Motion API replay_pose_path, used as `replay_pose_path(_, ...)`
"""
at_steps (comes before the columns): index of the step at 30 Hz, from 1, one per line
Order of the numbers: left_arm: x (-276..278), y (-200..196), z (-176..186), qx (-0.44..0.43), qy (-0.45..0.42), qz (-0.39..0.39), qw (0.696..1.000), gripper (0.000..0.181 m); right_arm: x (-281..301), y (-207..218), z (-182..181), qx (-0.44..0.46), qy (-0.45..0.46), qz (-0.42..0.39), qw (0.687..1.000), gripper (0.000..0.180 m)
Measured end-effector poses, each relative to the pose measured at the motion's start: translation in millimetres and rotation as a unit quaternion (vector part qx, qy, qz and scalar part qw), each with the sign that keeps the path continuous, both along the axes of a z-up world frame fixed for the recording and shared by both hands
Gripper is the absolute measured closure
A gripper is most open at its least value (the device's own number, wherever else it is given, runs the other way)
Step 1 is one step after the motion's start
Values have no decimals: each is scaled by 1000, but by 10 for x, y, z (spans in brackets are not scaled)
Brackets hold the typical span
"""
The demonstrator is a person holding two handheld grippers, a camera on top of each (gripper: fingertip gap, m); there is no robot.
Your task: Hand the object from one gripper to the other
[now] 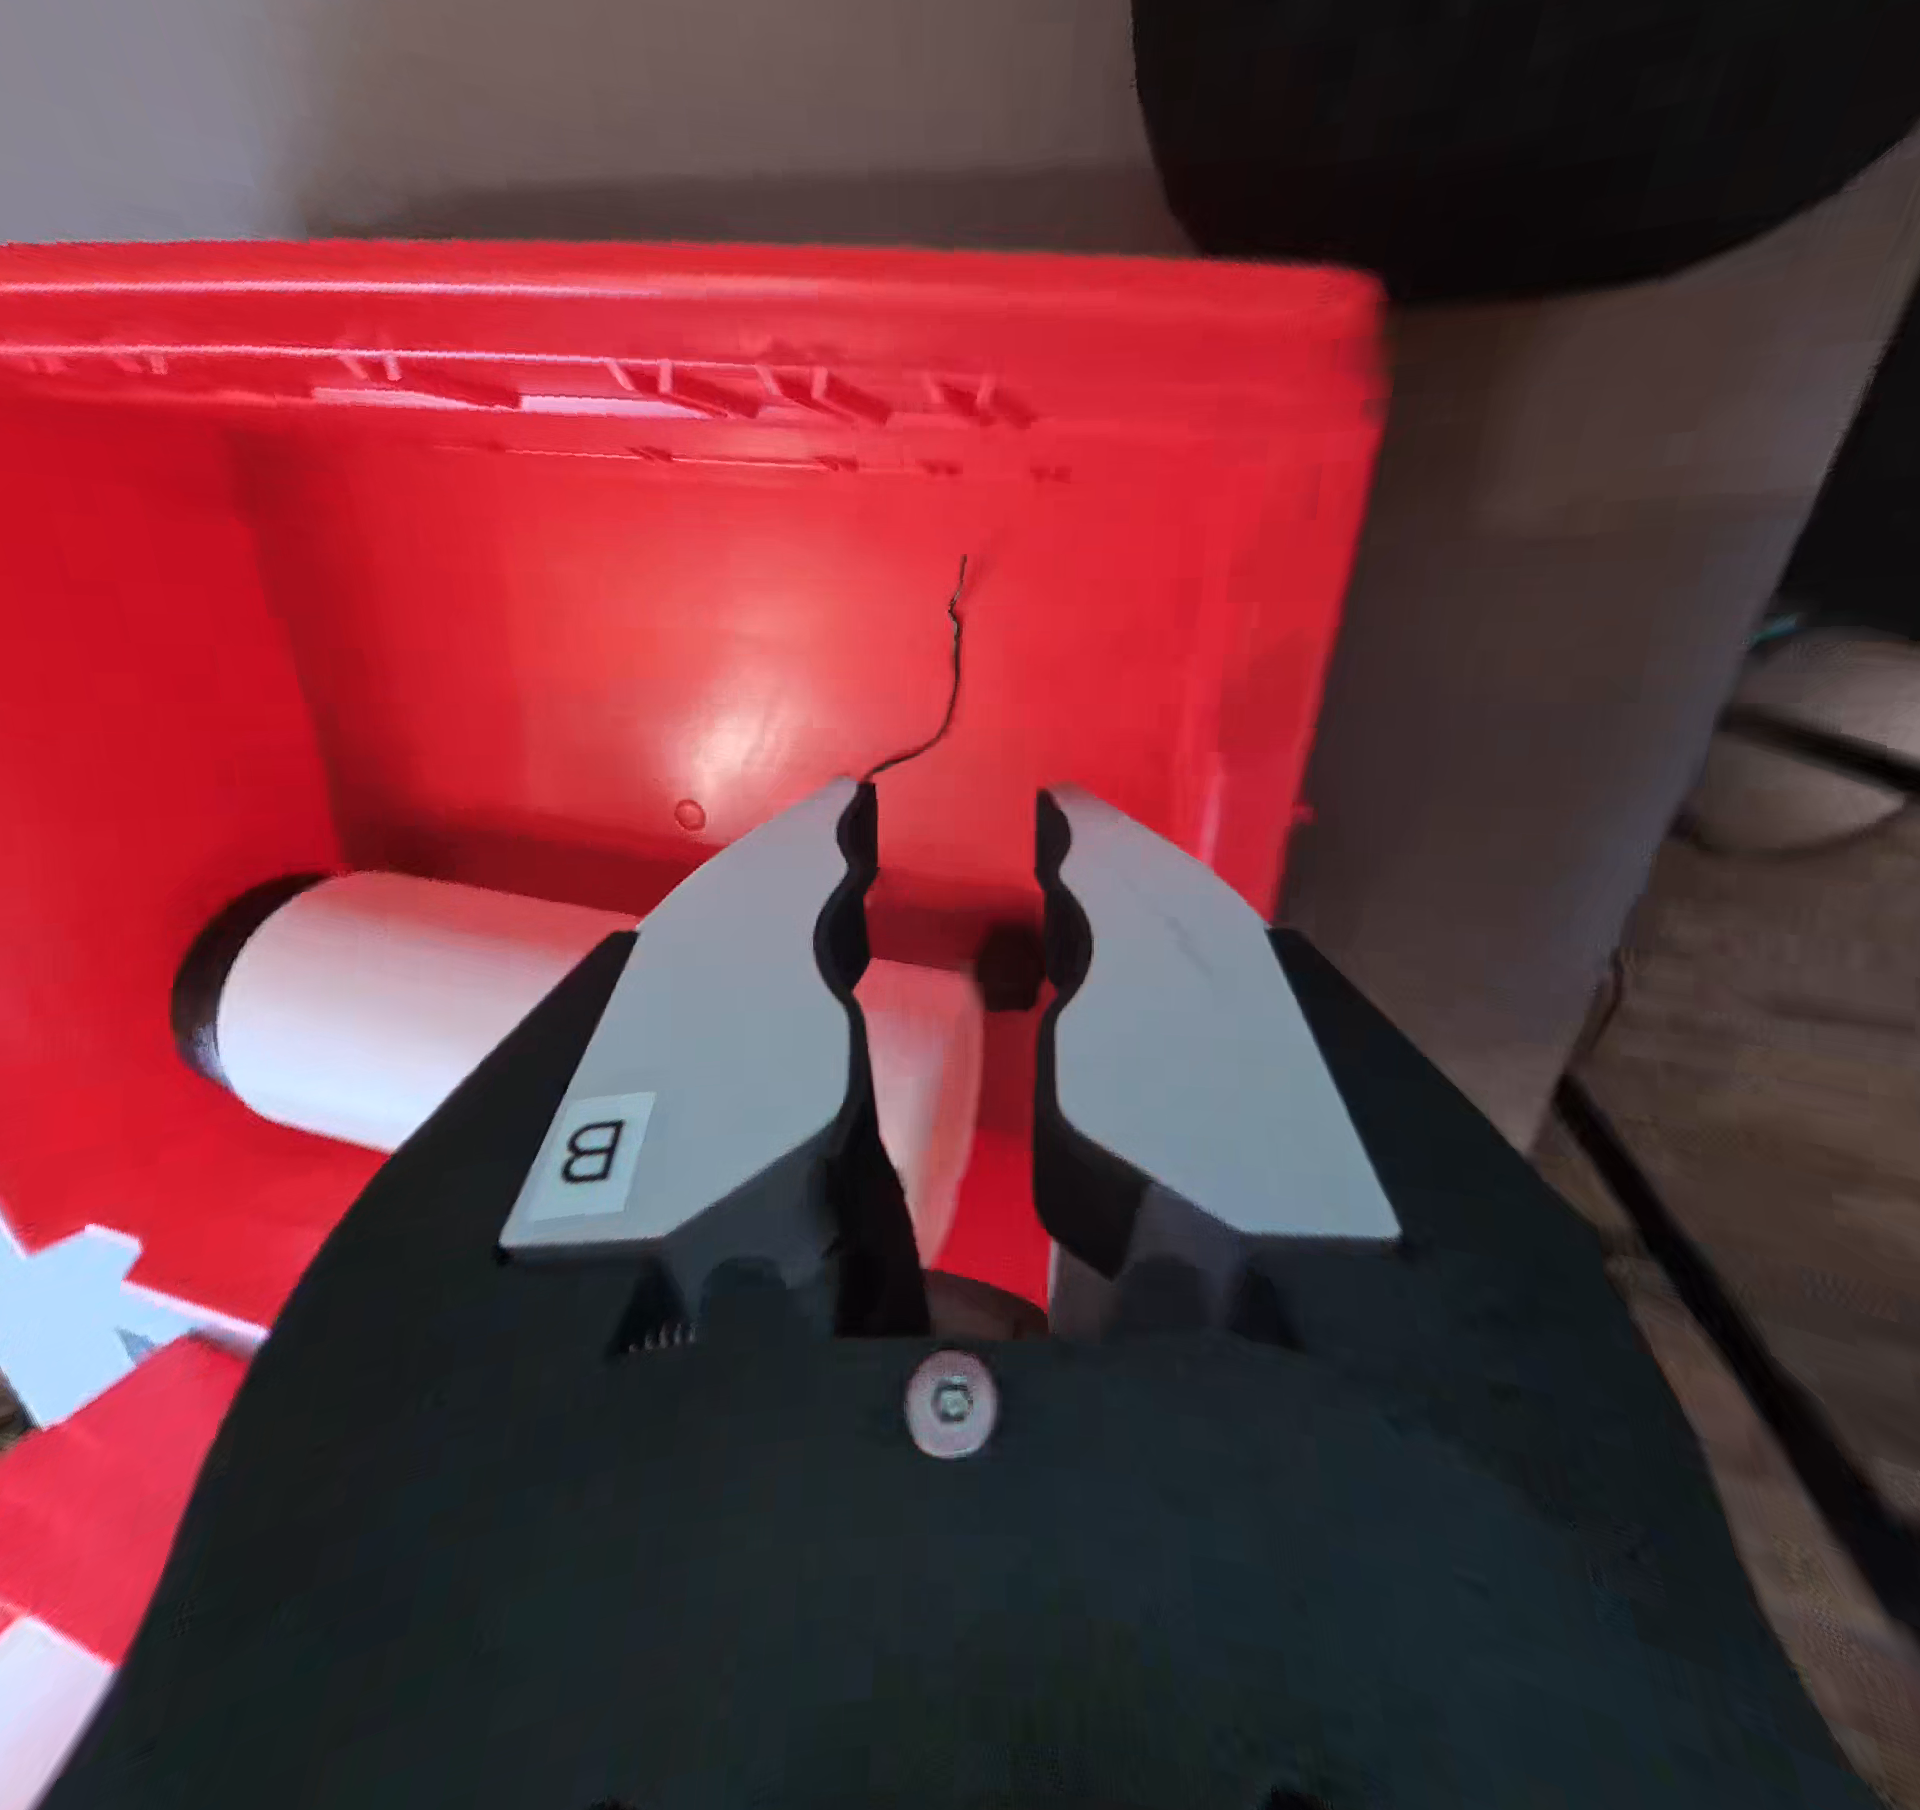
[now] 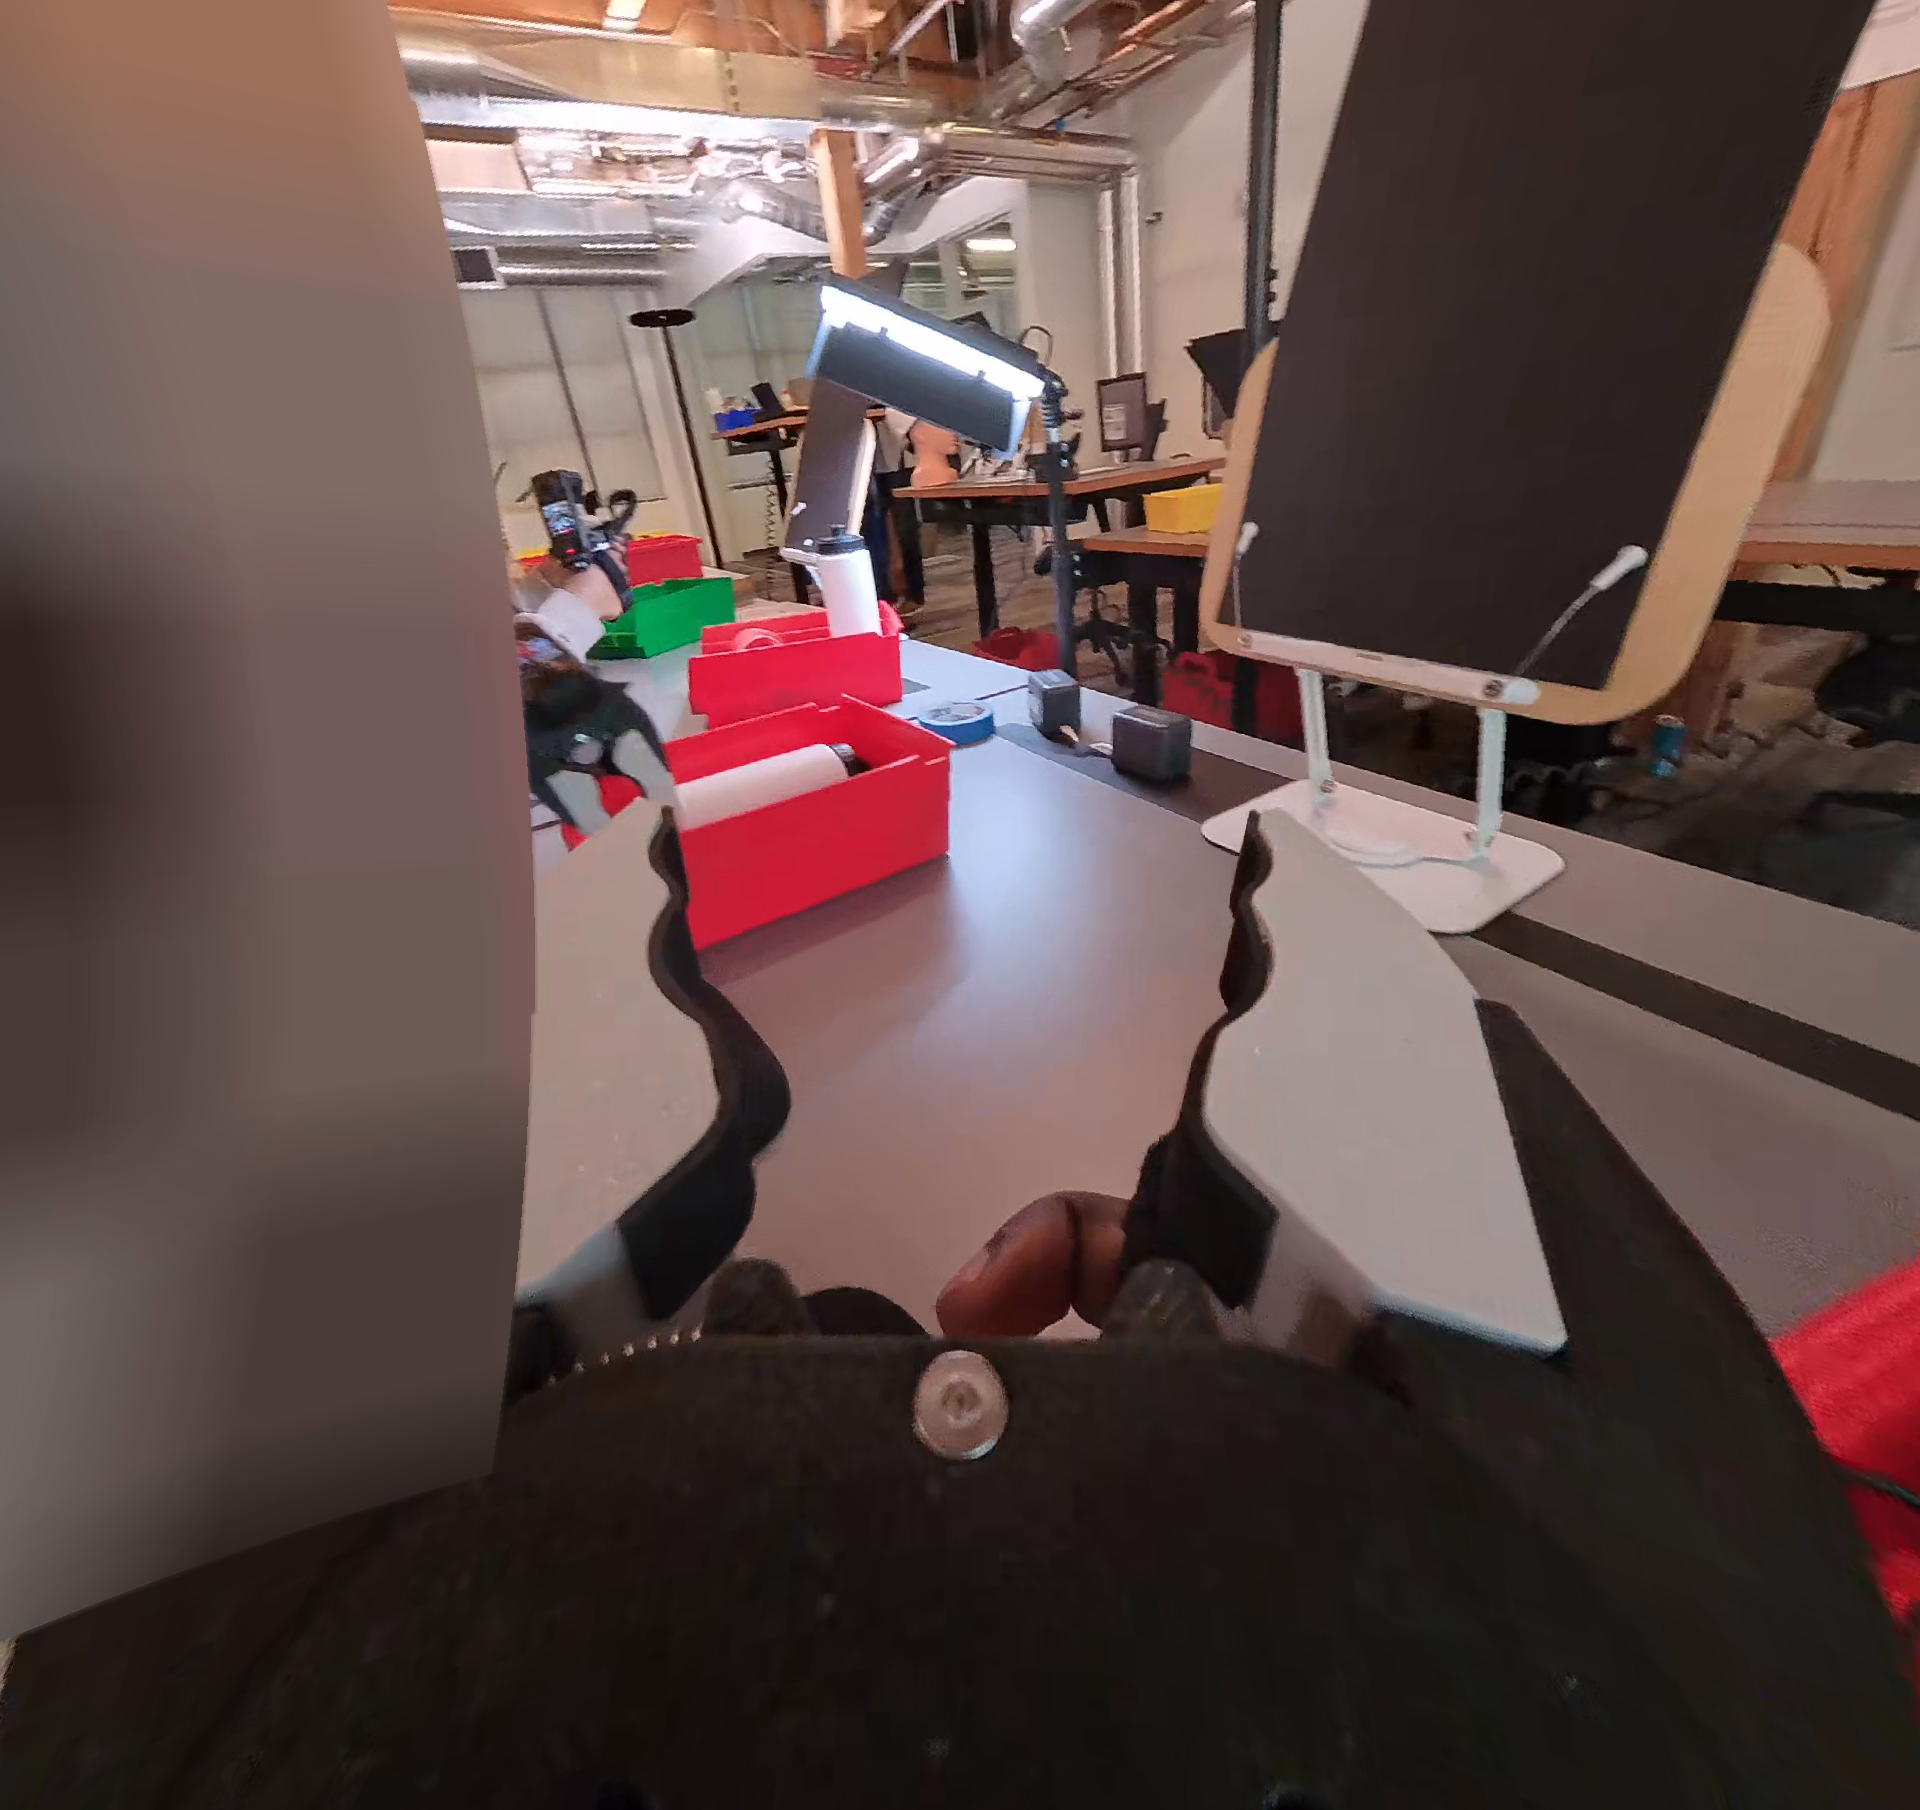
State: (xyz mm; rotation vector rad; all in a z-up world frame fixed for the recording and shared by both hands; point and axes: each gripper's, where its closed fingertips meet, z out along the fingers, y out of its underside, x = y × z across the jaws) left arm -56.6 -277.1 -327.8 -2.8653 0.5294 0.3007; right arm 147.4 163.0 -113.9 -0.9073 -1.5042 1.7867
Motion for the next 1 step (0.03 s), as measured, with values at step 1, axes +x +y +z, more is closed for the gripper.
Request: replay_pose_path(1,-45,14,-64,-20,-8,-16,1000,153,-11,-49,26,-2,4,7,1000,80)
